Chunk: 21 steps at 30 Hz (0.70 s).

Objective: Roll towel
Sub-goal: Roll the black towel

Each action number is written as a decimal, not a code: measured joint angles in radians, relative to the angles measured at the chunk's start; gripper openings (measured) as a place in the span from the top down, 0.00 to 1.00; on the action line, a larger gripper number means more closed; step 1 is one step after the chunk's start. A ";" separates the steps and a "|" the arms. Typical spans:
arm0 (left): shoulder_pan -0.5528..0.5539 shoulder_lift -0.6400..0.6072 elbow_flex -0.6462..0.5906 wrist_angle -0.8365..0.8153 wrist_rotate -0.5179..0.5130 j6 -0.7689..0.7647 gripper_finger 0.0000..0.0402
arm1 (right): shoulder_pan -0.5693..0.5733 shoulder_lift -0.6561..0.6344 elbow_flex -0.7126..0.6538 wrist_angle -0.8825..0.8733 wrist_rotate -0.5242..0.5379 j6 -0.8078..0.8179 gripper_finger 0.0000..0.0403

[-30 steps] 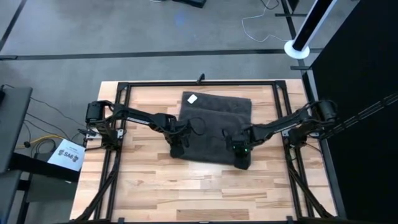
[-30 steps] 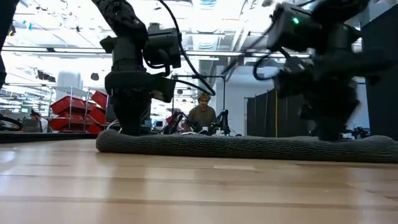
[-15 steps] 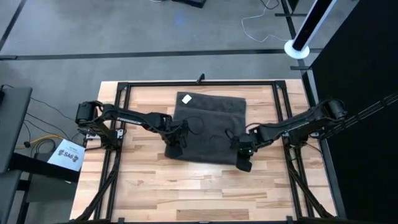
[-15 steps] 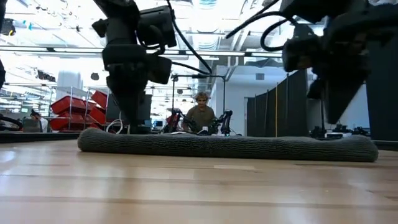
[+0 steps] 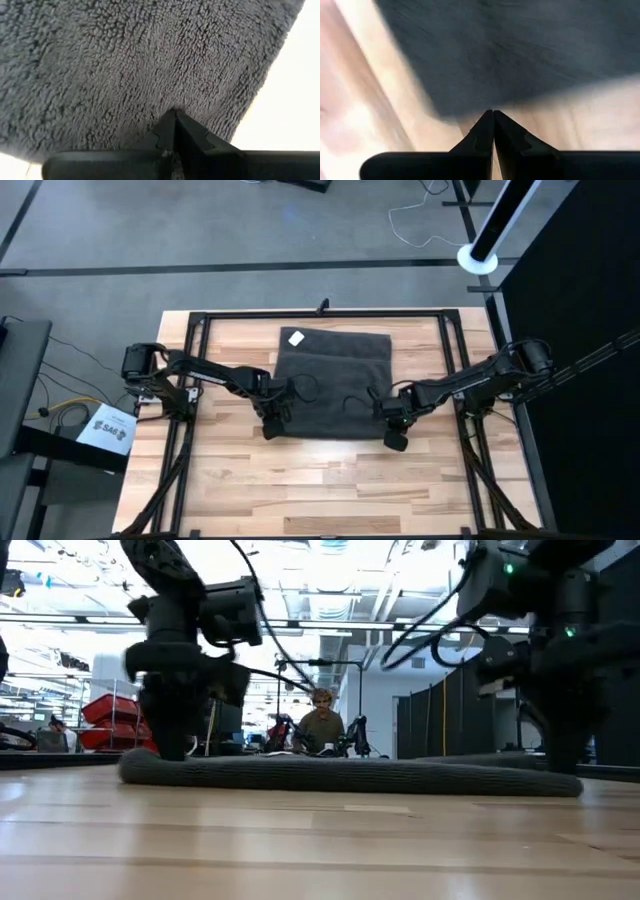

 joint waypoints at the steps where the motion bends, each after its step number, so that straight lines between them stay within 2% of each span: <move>1: -0.003 -0.019 0.012 -0.004 0.000 -0.012 1.00 | -0.002 -0.017 0.016 -0.001 0.001 0.000 1.00; 4: -0.015 -0.091 0.047 0.000 0.007 -0.041 1.00 | 0.009 -0.054 0.052 0.017 0.000 0.000 1.00; 7: -0.032 -0.134 0.047 -0.022 0.023 -0.029 1.00 | 0.039 -0.071 0.061 0.122 -0.006 -0.004 1.00; 12: -0.076 -0.167 0.046 -0.090 0.027 0.148 0.99 | 0.101 -0.018 0.062 0.247 -0.008 -0.125 0.97; 16: -0.104 -0.152 0.019 -0.104 0.022 0.287 0.91 | 0.123 0.070 0.062 0.272 -0.007 -0.176 0.86; 21: -0.103 -0.100 -0.051 -0.028 0.001 0.296 0.79 | 0.119 0.190 0.062 0.333 -0.003 -0.142 0.77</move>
